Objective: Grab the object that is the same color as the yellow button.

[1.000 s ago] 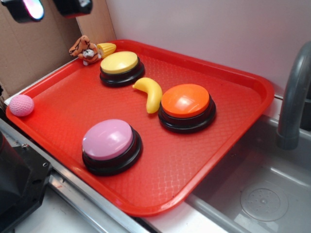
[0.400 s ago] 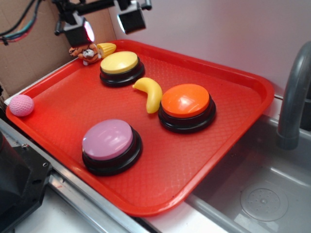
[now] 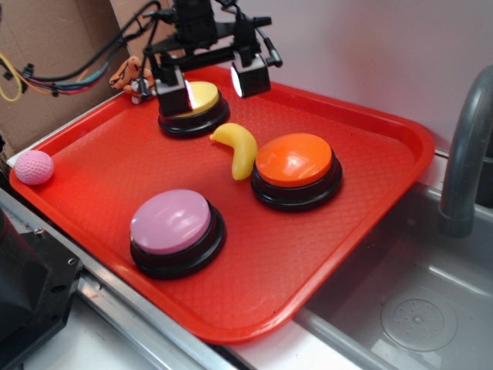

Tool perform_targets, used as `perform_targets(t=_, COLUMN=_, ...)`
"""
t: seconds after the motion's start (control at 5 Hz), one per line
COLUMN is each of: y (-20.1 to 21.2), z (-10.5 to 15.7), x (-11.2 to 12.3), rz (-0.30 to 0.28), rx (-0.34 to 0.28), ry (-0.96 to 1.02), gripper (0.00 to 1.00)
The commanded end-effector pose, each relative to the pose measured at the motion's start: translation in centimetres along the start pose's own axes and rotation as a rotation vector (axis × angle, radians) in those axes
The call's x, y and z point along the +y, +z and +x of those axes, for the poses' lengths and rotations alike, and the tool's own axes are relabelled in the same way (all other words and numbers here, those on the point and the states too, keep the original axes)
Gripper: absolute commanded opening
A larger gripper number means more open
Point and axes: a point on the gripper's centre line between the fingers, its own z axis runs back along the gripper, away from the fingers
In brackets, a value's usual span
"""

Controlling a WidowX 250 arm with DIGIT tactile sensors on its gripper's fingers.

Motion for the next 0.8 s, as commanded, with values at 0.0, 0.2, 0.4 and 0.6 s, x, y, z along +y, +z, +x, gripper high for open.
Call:
perform_targets(t=0.0, y=-2.4, z=1.1, x=-1.4, rz=-0.011, rx=-0.033, ry=0.029, gripper=1.00)
perform_targets(t=0.2, y=-3.9, z=1.3, x=-1.5, rz=0.013, rx=-0.025, ry=0.038, gripper=1.00)
perform_targets(t=0.4, y=-4.8, z=1.3, x=-1.5, rz=0.029, rx=-0.032, ry=0.051, gripper=0.99)
perform_targets(t=0.6, y=-5.3, z=1.2, x=-1.4, rz=0.029, rx=-0.043, ry=0.061, gripper=0.00)
